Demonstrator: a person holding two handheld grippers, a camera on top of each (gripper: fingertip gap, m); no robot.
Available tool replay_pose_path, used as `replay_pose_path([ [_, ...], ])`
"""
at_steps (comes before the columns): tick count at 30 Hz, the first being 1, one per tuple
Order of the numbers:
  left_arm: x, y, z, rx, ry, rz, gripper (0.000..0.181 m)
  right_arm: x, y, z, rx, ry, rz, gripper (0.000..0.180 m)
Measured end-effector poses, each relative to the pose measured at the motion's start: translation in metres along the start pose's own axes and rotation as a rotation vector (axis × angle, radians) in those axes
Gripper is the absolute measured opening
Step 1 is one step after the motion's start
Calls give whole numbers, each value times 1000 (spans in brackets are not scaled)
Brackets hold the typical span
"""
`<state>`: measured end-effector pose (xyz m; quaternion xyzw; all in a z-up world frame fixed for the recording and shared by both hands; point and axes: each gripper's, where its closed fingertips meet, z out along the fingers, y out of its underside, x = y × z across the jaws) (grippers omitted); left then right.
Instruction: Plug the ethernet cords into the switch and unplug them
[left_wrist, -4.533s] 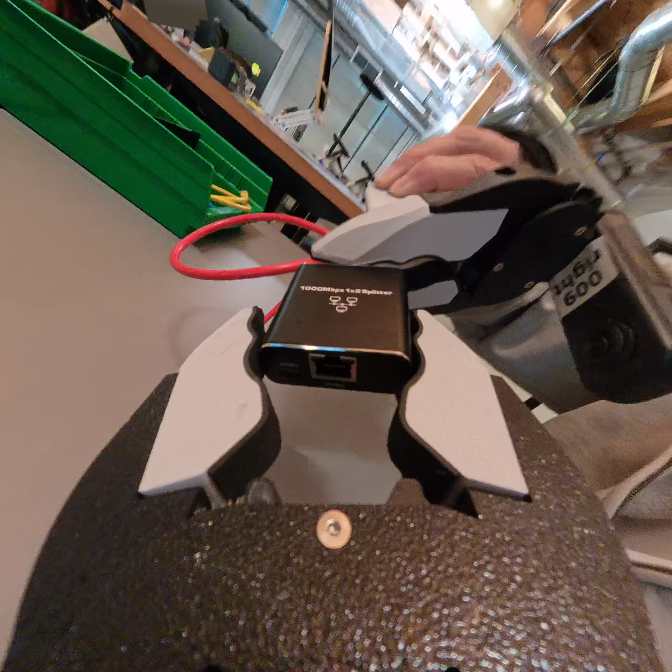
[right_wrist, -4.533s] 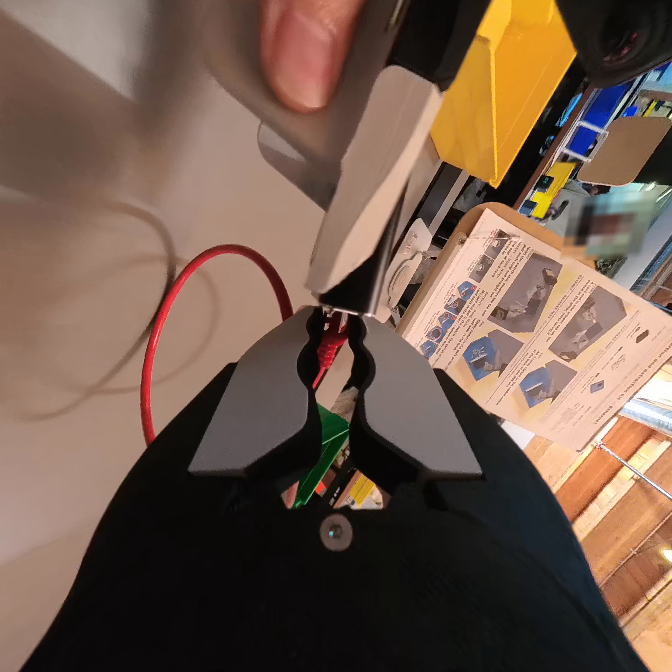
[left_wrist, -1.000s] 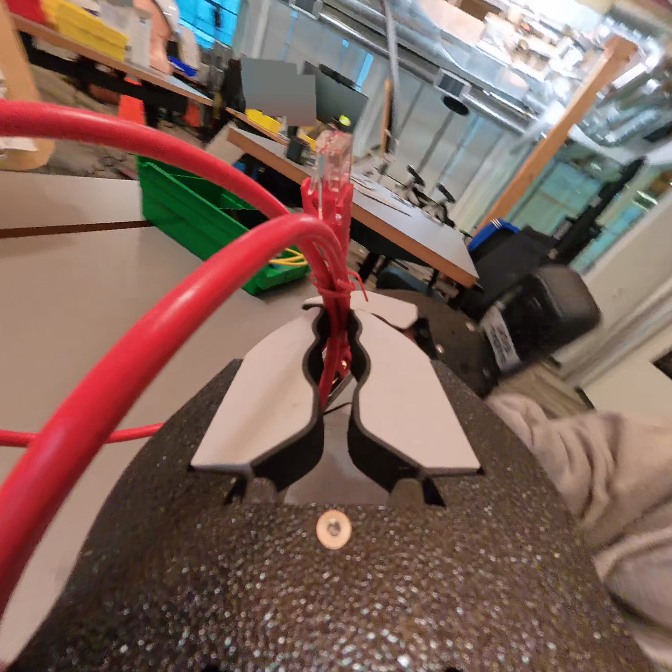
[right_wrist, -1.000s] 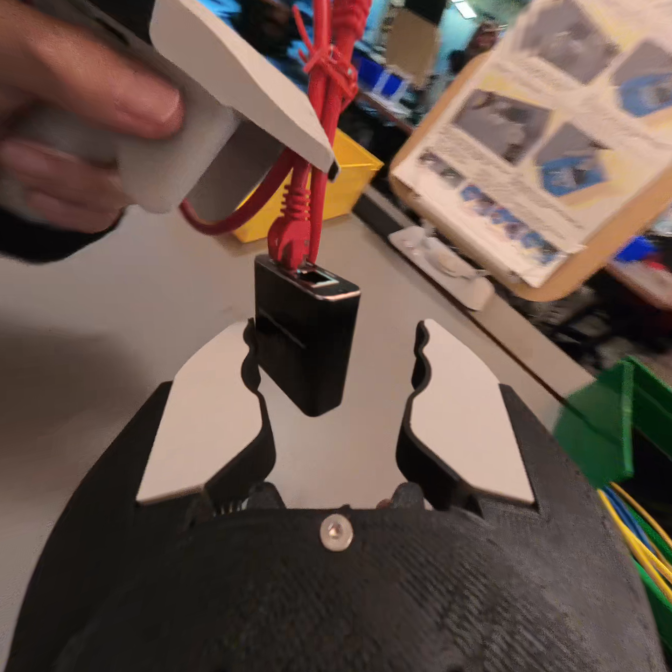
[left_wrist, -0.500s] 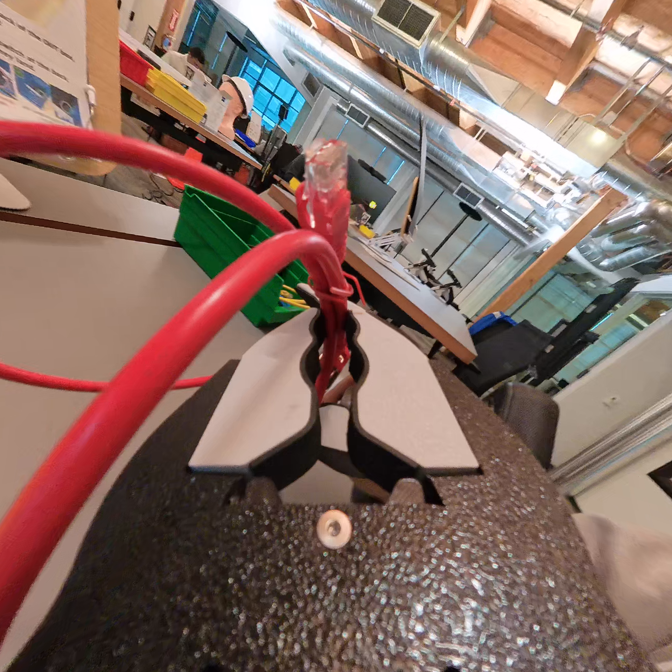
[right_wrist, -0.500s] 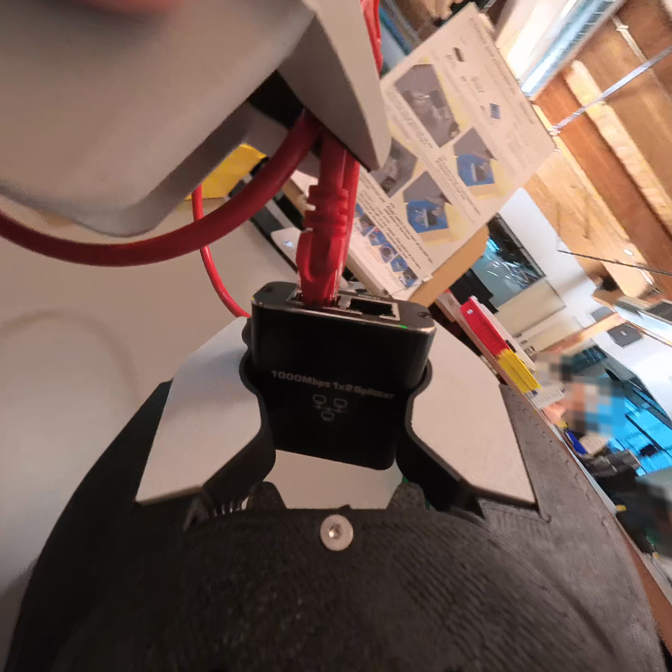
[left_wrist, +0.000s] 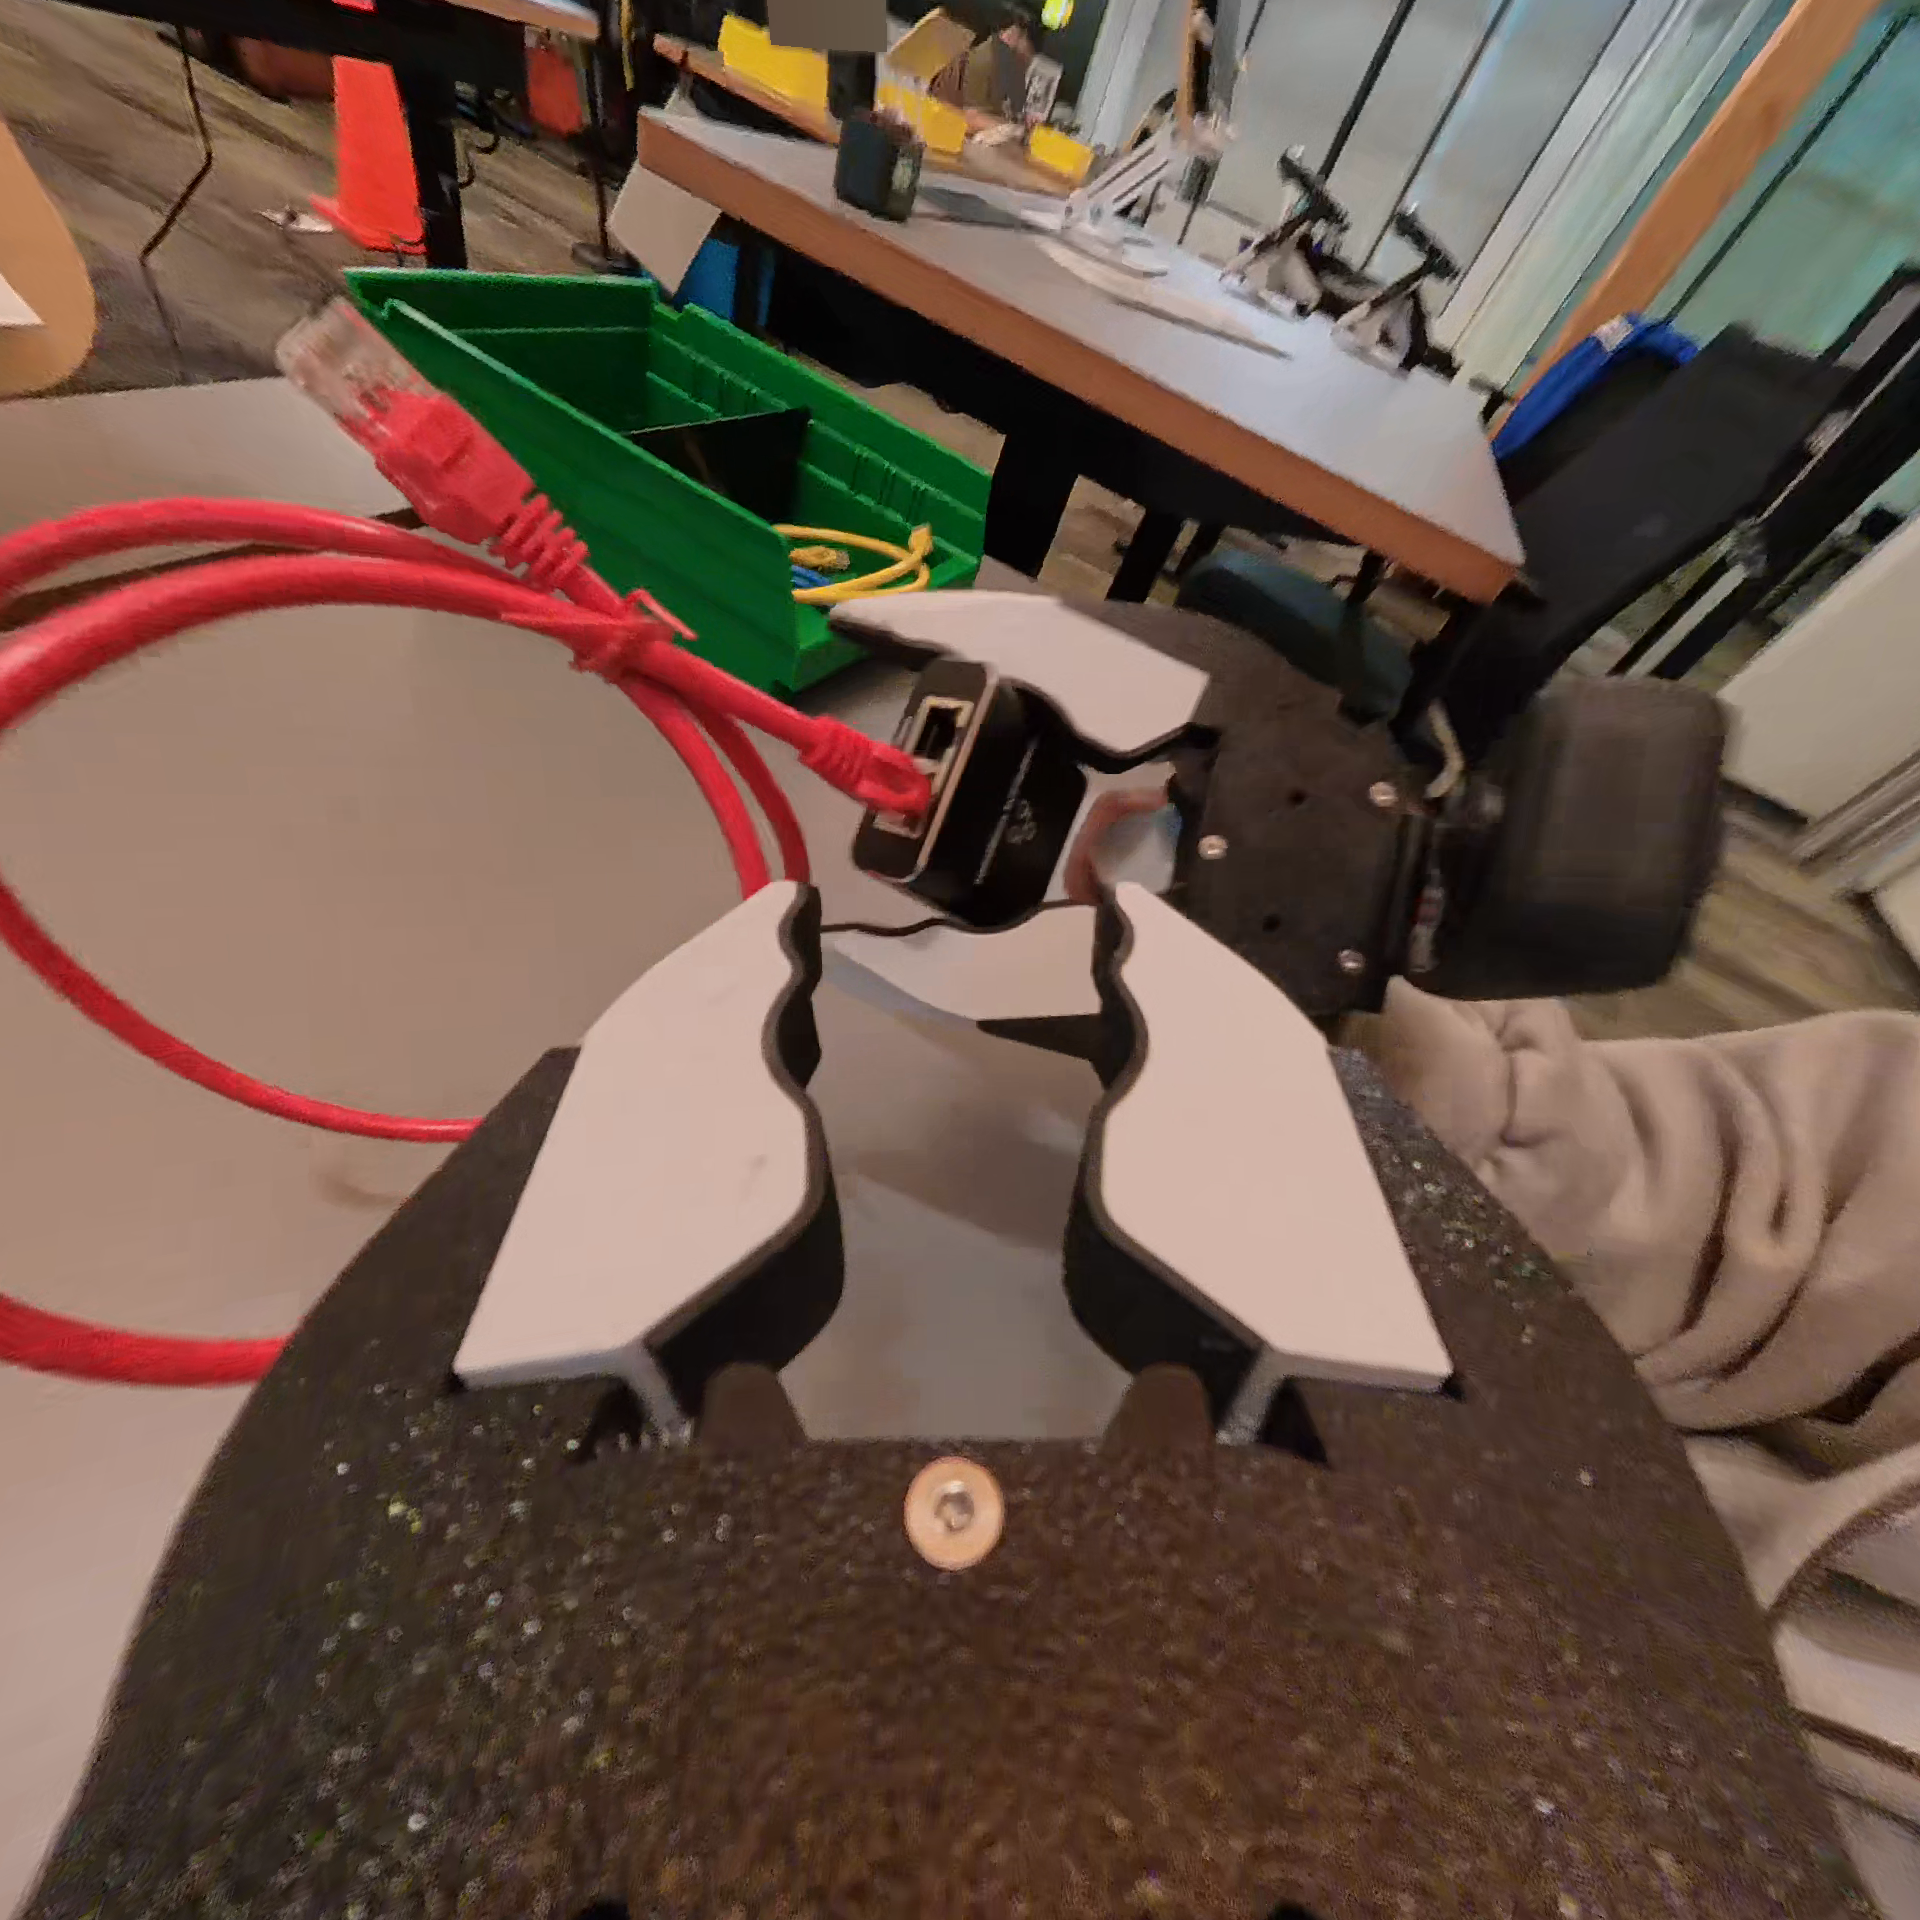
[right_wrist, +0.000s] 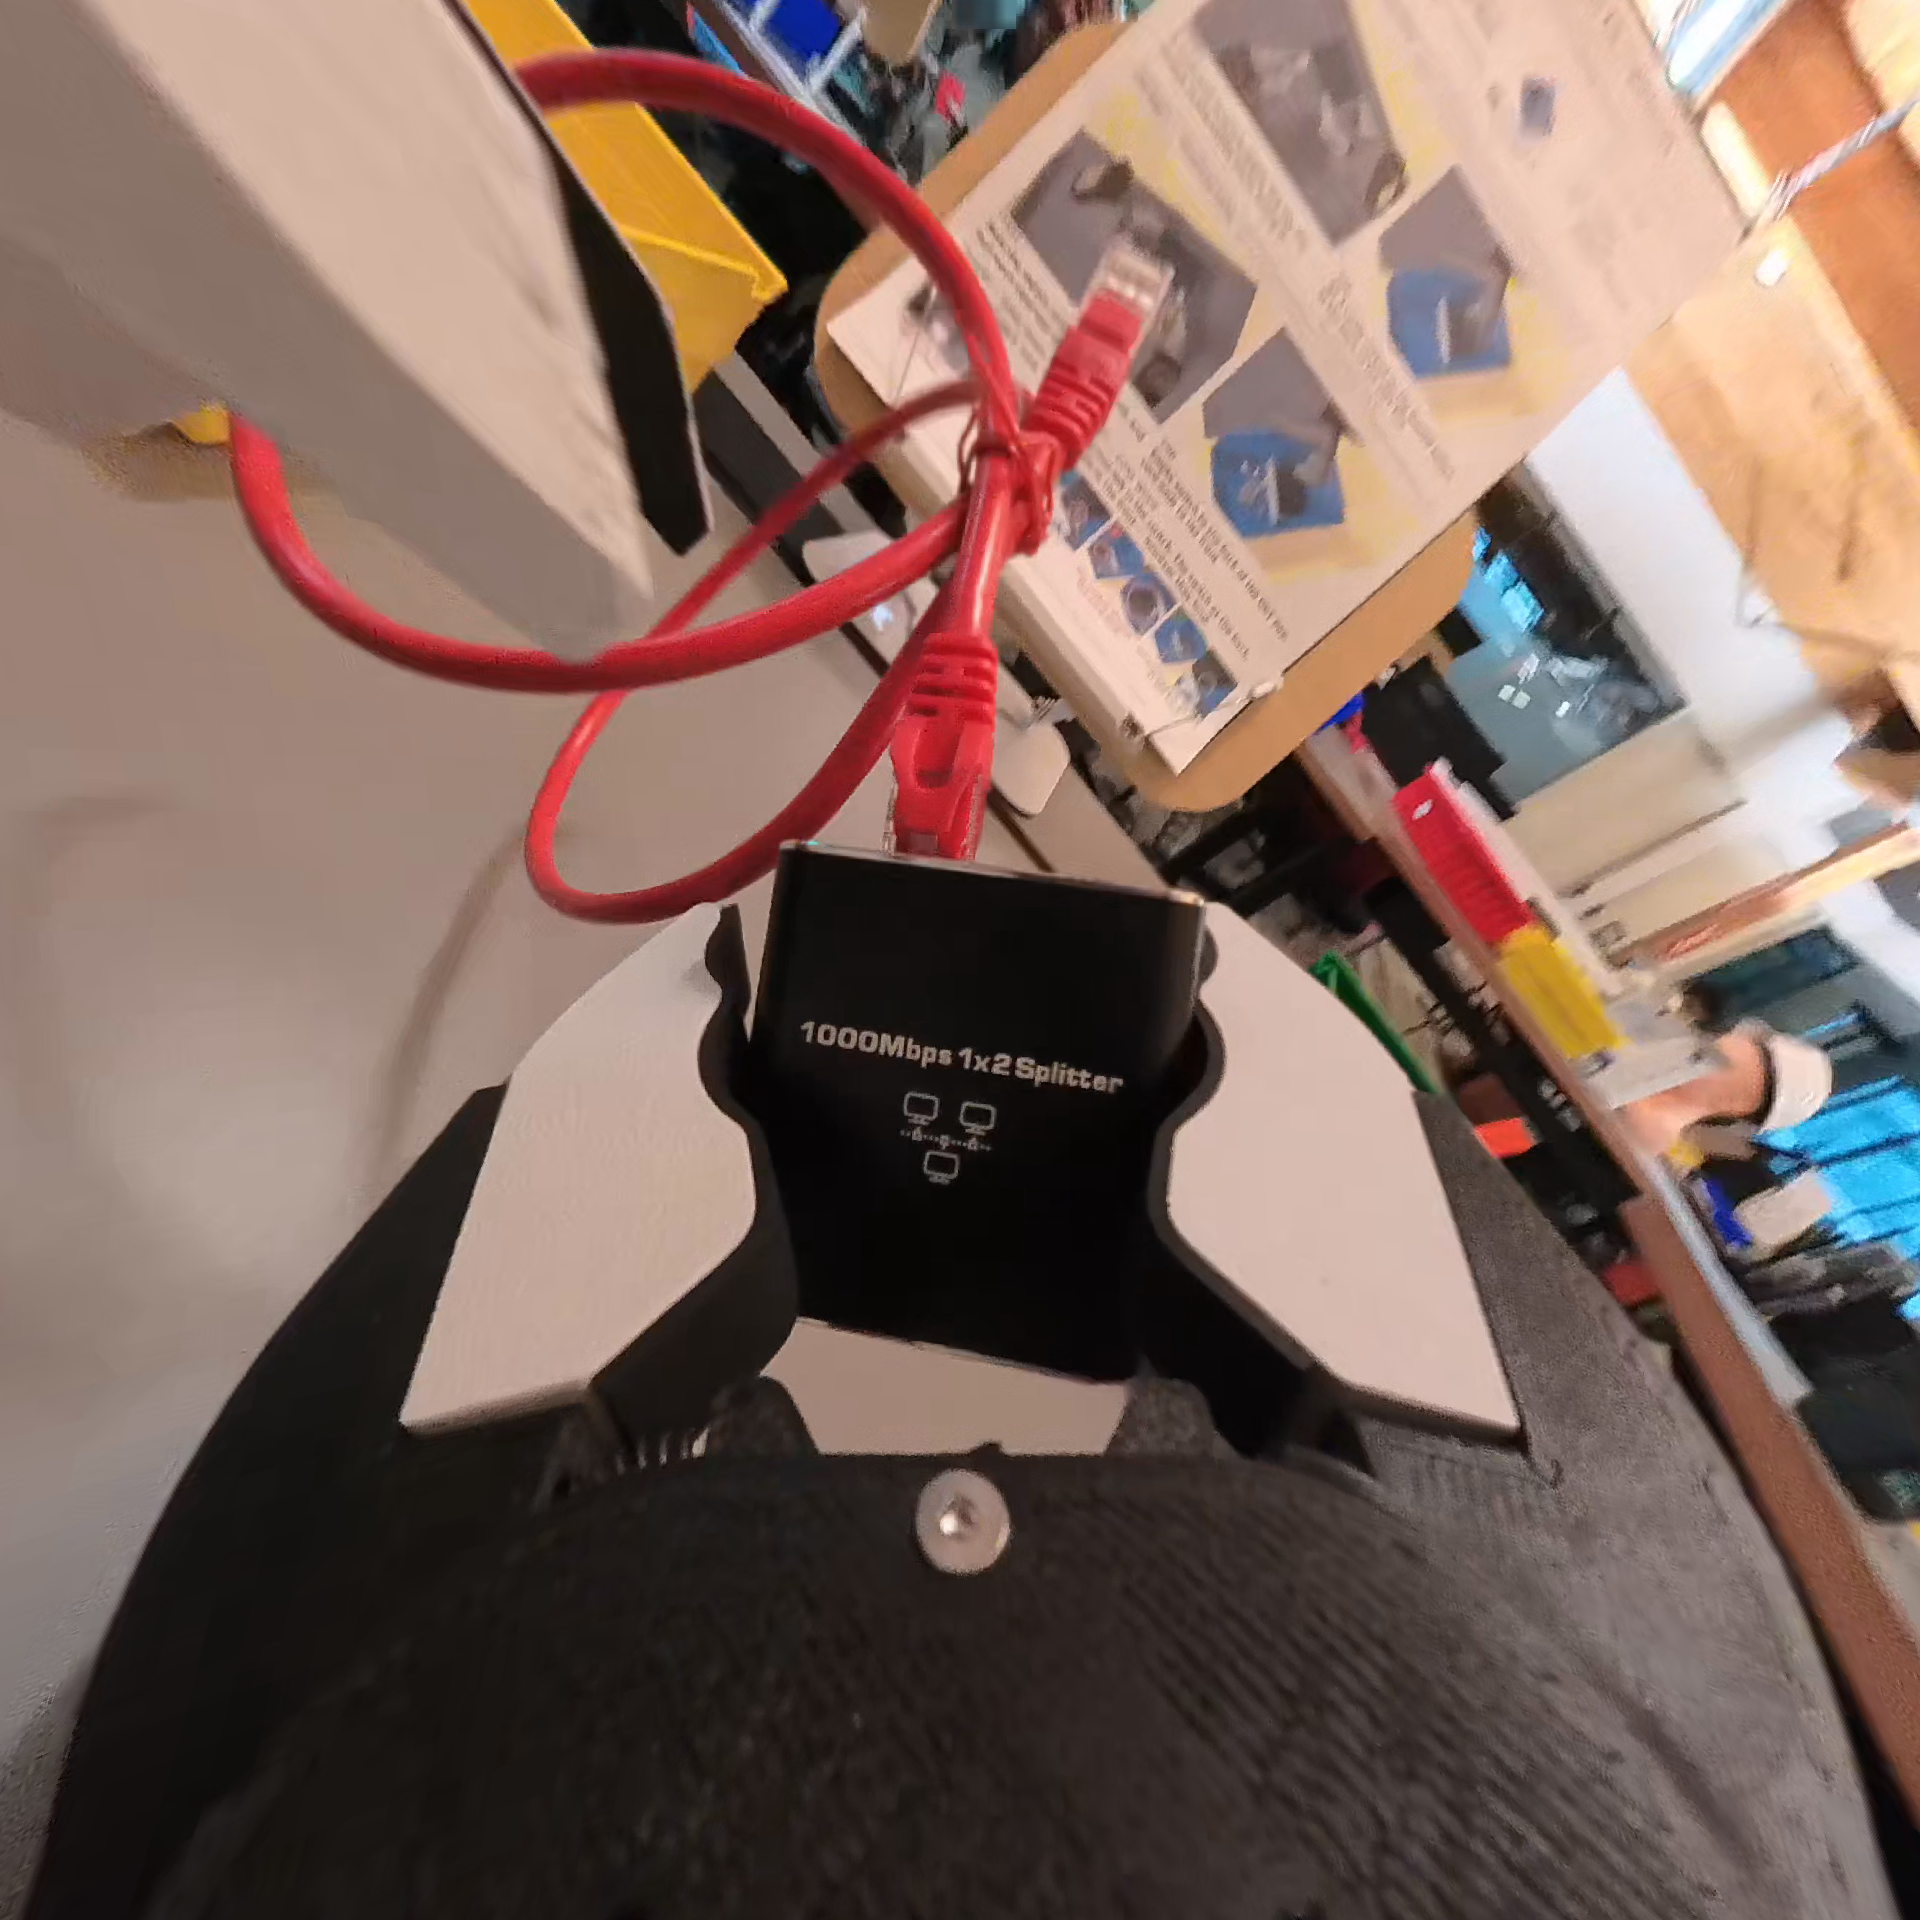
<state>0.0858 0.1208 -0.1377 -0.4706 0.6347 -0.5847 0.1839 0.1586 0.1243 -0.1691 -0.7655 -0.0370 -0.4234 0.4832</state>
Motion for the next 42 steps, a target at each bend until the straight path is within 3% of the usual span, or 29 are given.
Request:
replay_pose_path([
  [6, -10, 7, 15, -128, -77, -45, 54, 6, -9, -18, 107, -9, -199, 80],
  [9, -3, 7, 27, -203, -12, -14, 55, 6, -12, -26, 156, -34, -279, 79],
  [11, 12, 3, 35, -201, 109, -39, 55, 8, -11, -29, 176, -44, -257, 79],
  [14, 23, 0, 45, -175, 218, -124, 31, 15, -7, -36, 221, -82, -164, 79],
  [16, 28, -1, 53, -157, 242, -138, 27, 17, -1, -37, 225, -100, -128, 79],
  [22, 38, -8, 72, -94, 188, -124, 14, 28, 19, -32, 173, -122, -48, 79],
  [25, 40, -11, 80, -53, 174, -219, 13, 34, 21, -34, 215, -135, -31, 79],
  [29, 47, -20, 81, -4, 217, -345, 13, 47, 15, -40, 284, -20, -107, 87],
  [35, 47, -27, 76, -11, 91, -285, 13, 50, 5, -46, 303, -58, 66, 80],
  [42, 55, -31, 71, -27, 27, -204, 13, 53, 1, -53, 320, -40, 58, 75],
])
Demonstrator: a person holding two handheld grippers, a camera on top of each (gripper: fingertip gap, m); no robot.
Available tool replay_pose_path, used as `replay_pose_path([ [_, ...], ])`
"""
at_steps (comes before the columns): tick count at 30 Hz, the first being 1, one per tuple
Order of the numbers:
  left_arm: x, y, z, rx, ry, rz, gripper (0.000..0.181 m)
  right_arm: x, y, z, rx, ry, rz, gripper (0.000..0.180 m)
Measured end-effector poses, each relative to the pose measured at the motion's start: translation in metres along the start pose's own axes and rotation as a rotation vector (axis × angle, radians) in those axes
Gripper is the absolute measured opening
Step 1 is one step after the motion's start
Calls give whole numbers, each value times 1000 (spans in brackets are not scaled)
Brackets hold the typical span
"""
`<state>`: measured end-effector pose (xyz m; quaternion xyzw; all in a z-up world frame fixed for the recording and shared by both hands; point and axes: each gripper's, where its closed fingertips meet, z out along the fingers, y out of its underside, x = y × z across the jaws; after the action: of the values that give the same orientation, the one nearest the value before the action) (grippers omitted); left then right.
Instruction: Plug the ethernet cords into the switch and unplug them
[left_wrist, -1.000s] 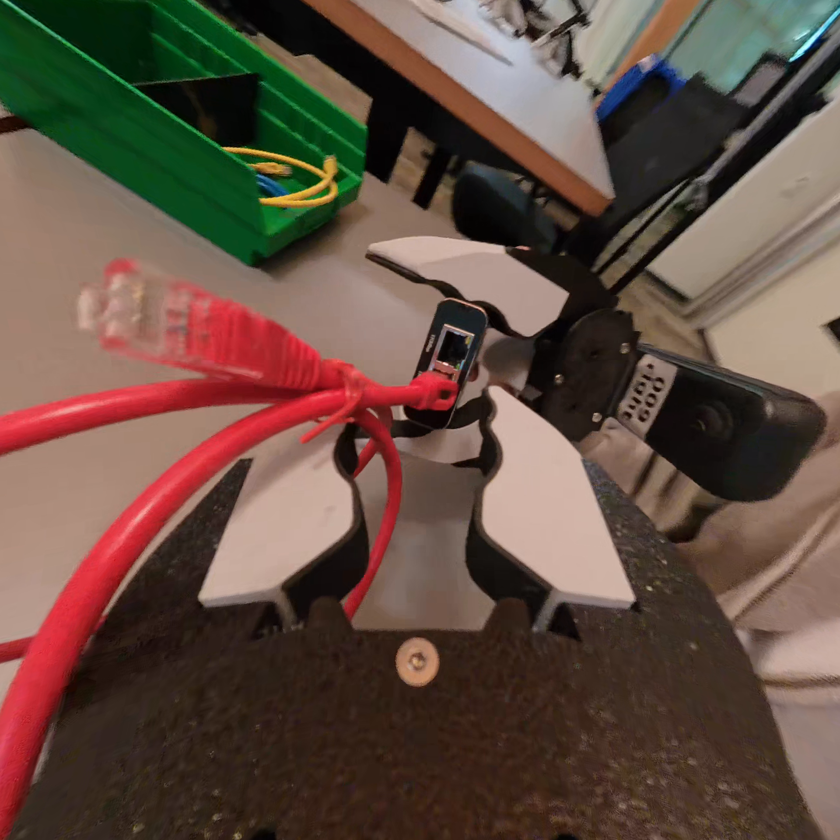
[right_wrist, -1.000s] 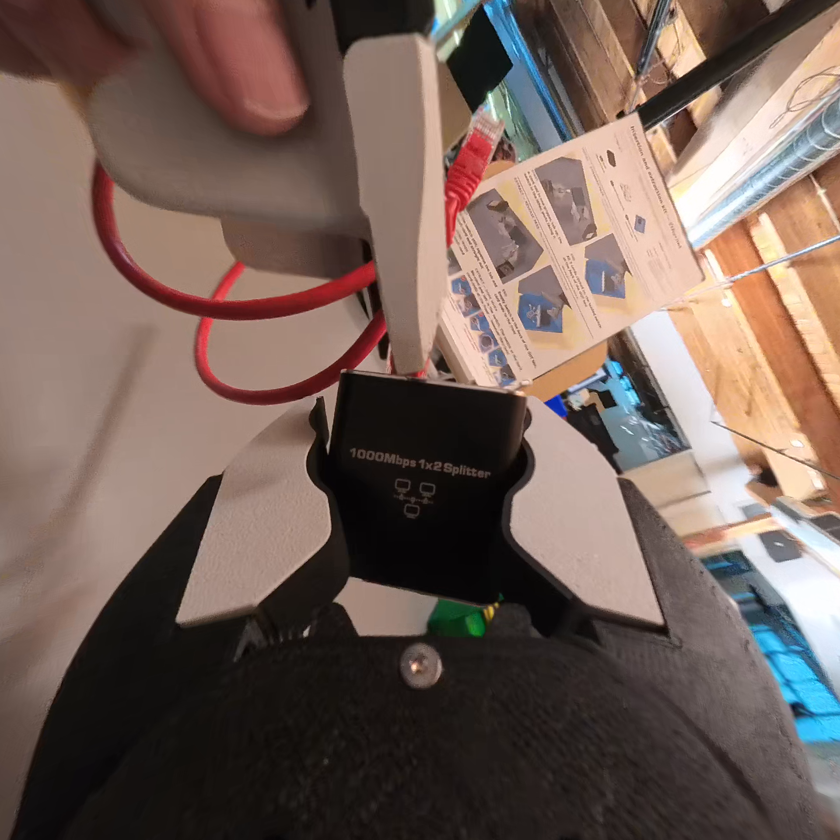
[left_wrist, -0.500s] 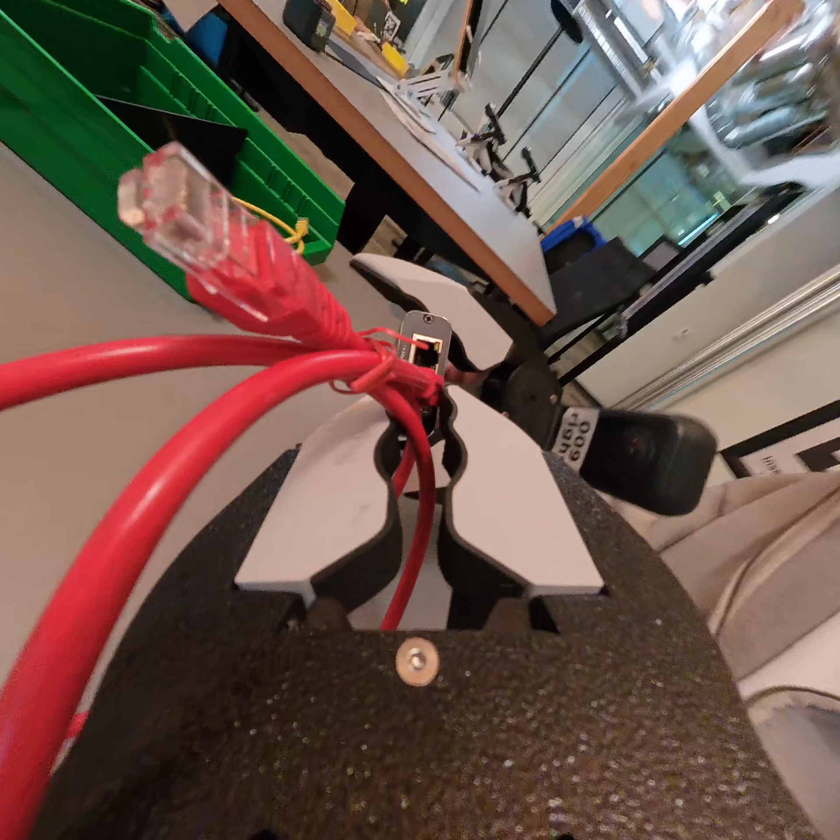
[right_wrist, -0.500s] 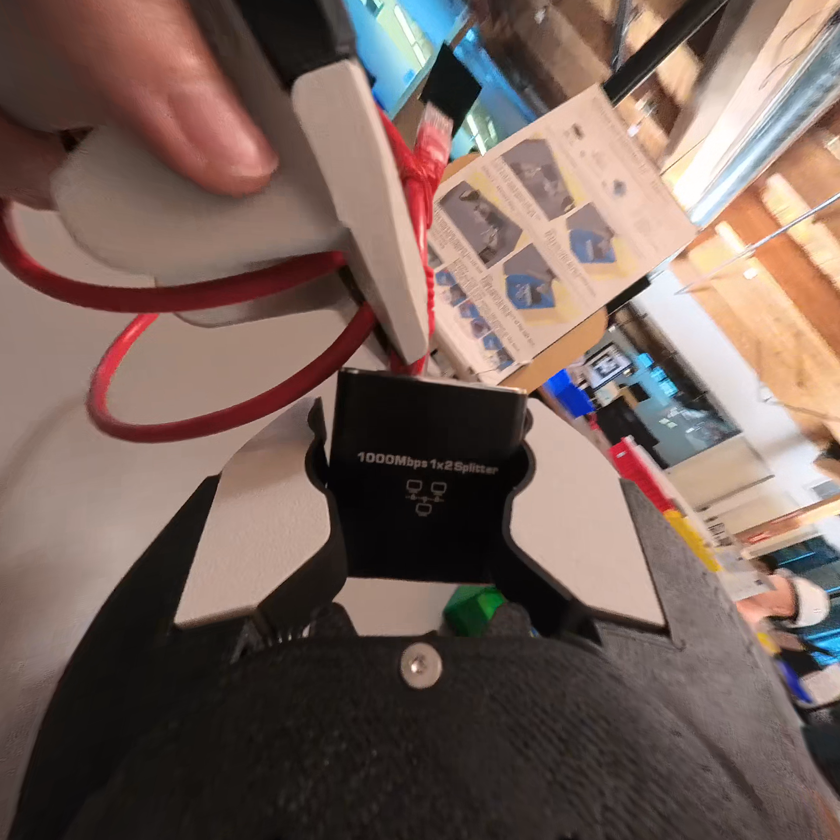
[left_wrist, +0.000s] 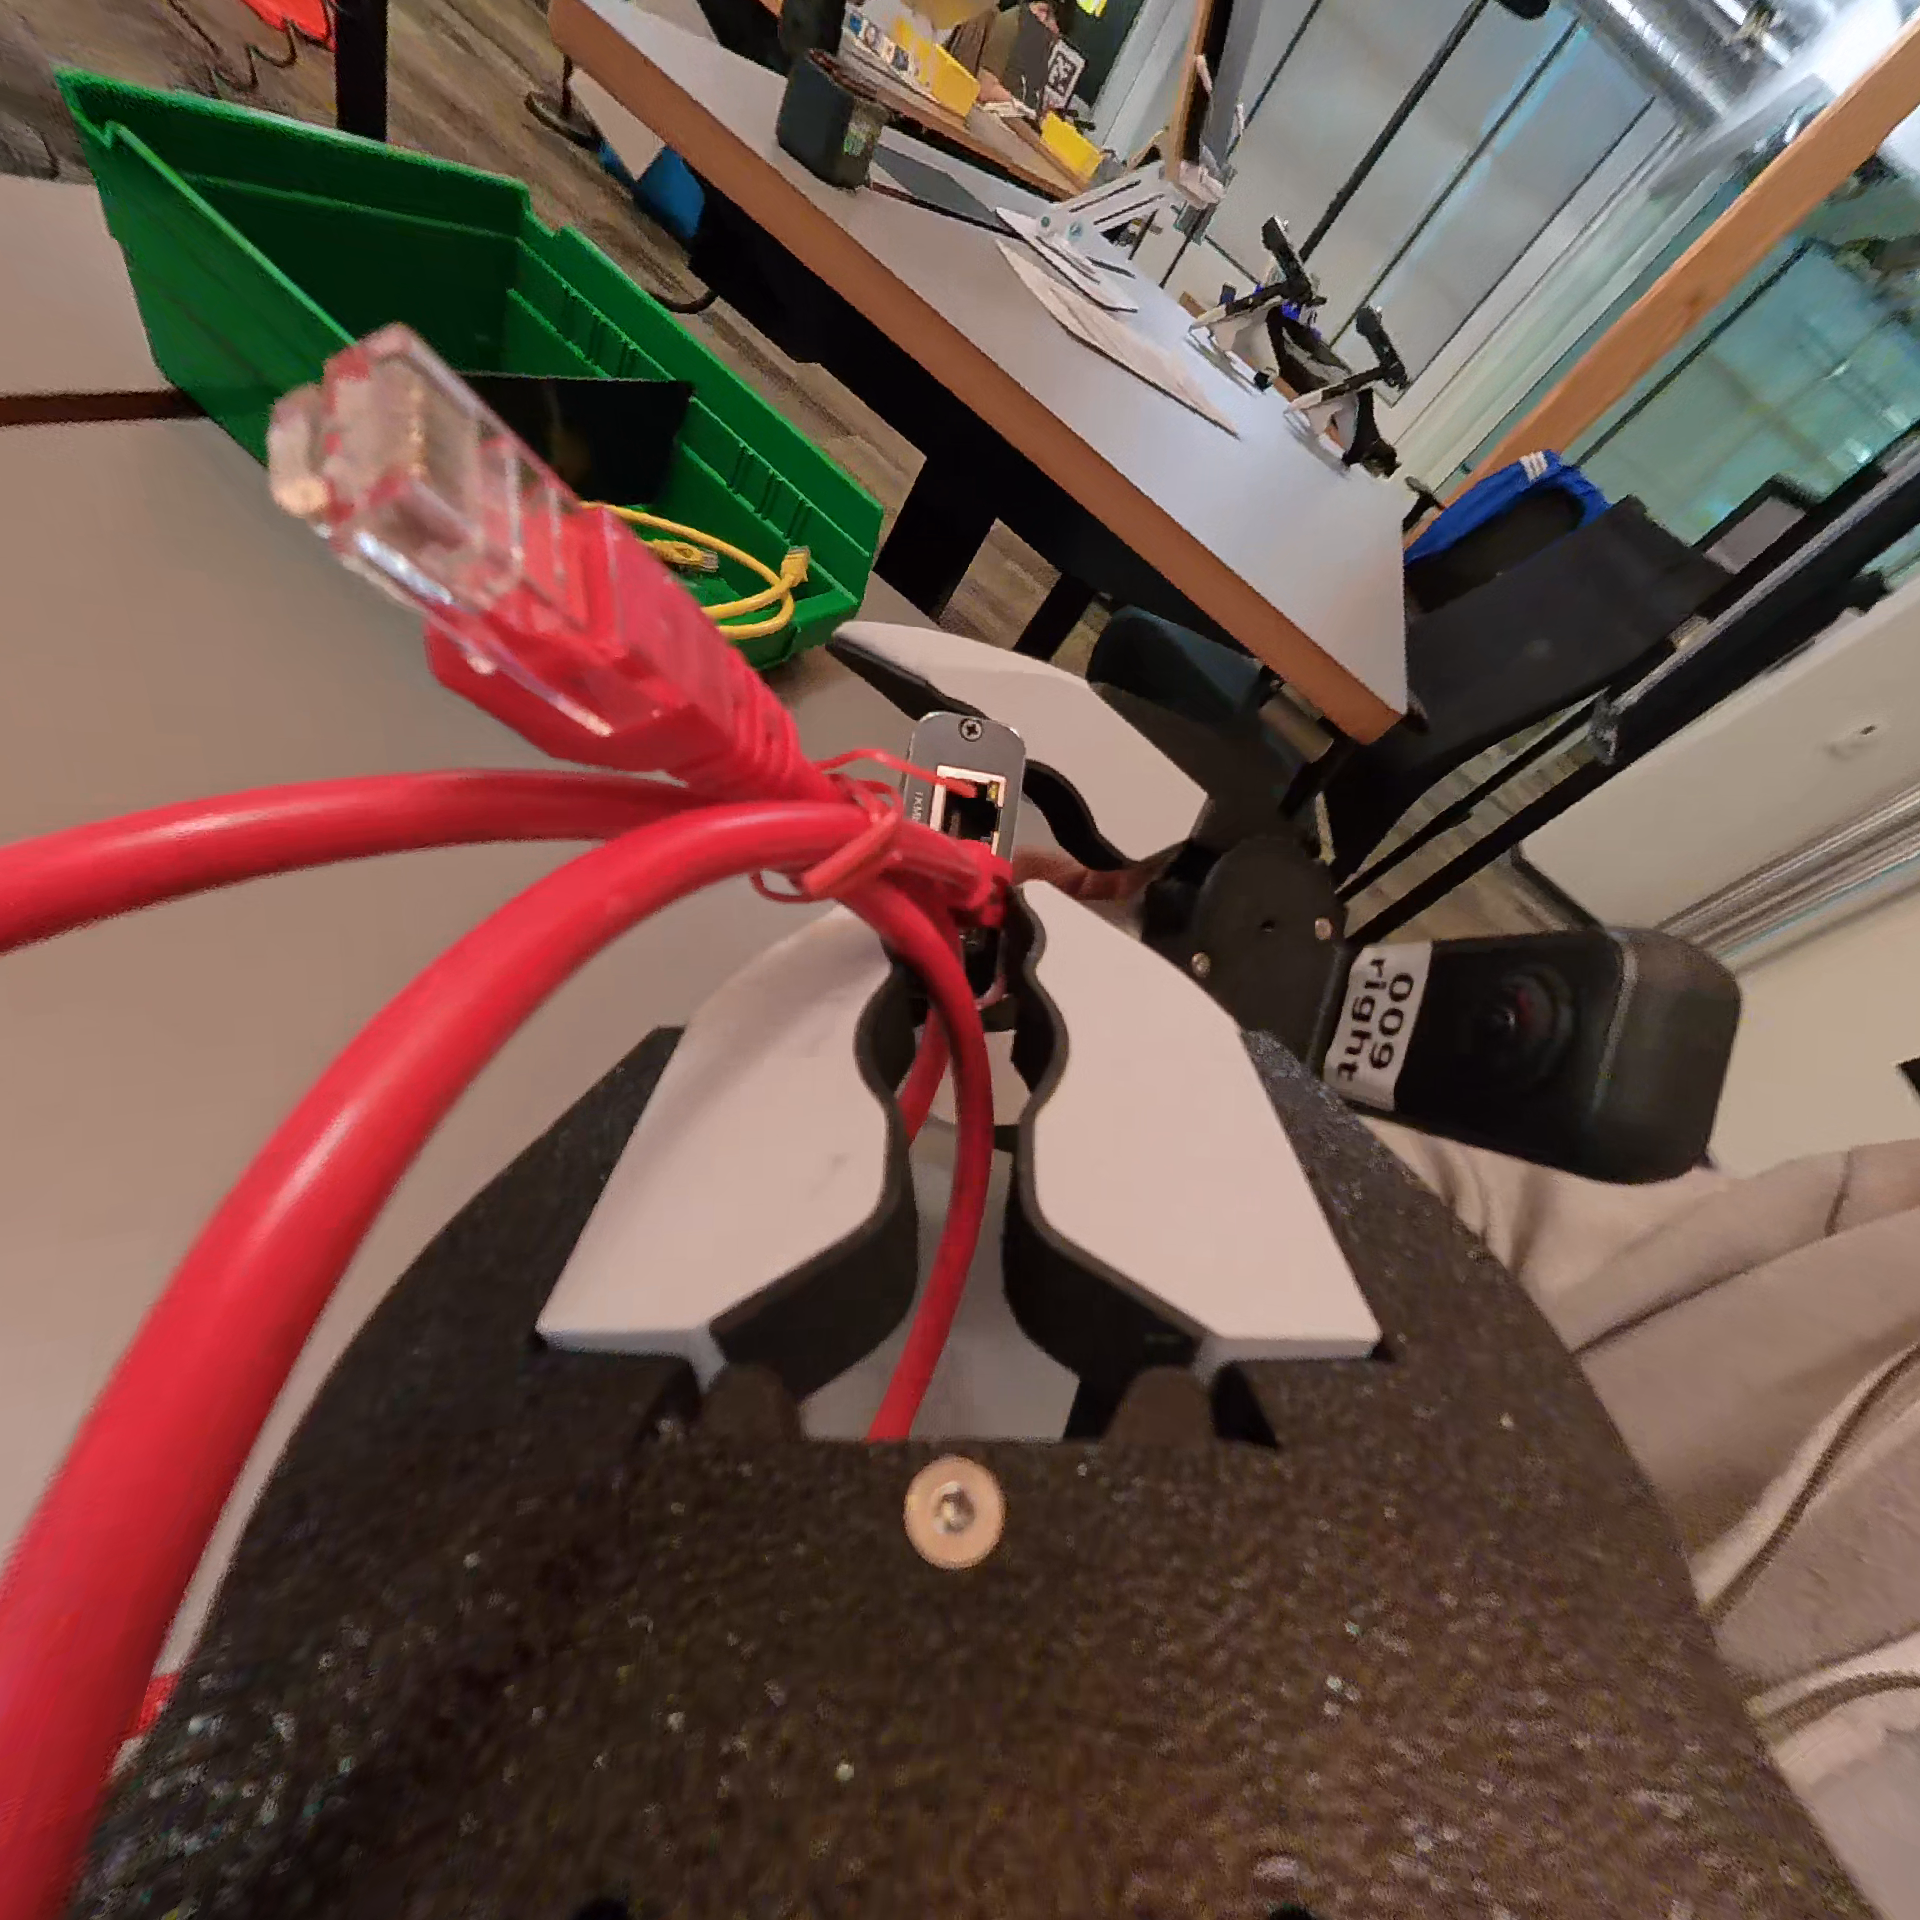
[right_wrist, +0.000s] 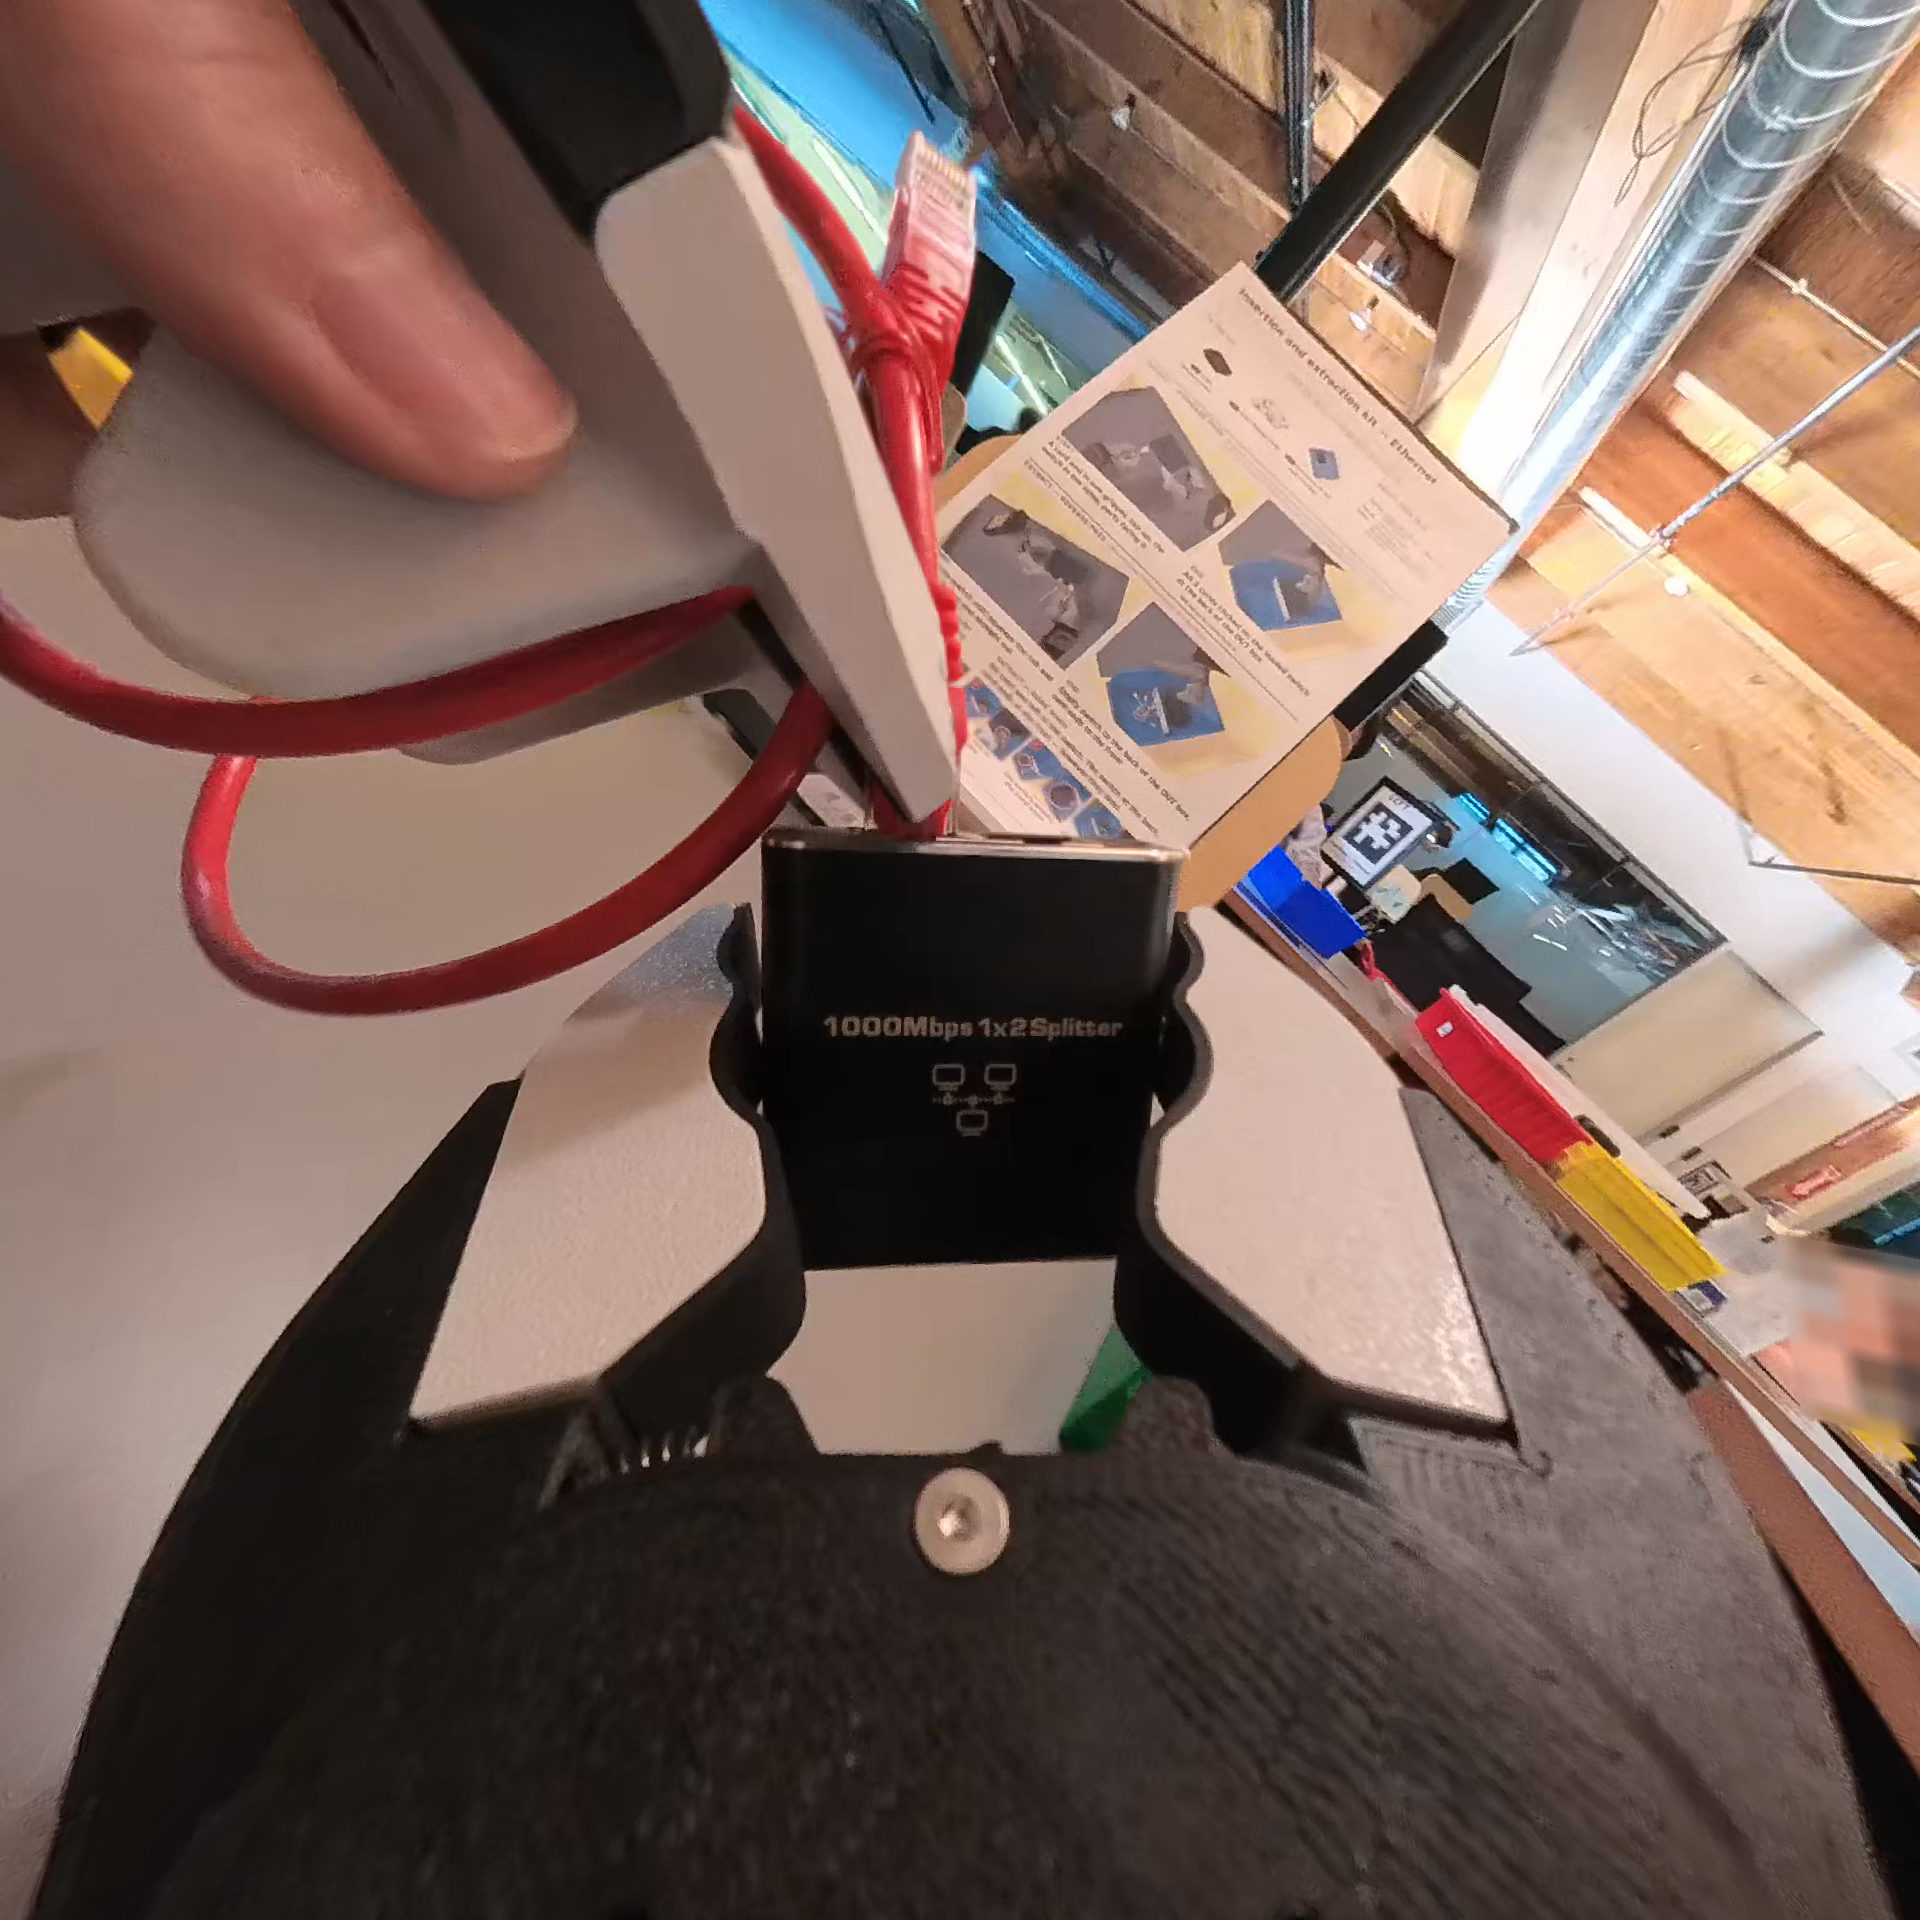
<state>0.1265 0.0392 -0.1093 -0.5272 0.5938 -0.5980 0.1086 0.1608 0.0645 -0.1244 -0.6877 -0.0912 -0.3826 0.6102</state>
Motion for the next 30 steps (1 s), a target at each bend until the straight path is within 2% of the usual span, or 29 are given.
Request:
replay_pose_path([
  [3, 6, 2, -1, -11, 5, 82, 15, 2, -1, -4, 11, -4, -40, 75],
  [9, -6, 8, -5, -105, -93, 202, 32, 1, -4, -3, 5, 9, -69, 75],
  [10, -7, 8, -5, -102, -95, 211, 27, 2, -4, -3, 3, 23, -79, 75],
  [14, -5, 7, -3, -70, -65, 231, 26, 4, 0, -3, -5, 39, -94, 75],
  [19, 1, -7, -1, 97, 28, 124, 25, 6, 2, -3, -34, 69, -111, 75],
  [30, -12, 3, 0, 8, -91, 300, 25, 3, 11, 1, -93, 69, -130, 75],
])
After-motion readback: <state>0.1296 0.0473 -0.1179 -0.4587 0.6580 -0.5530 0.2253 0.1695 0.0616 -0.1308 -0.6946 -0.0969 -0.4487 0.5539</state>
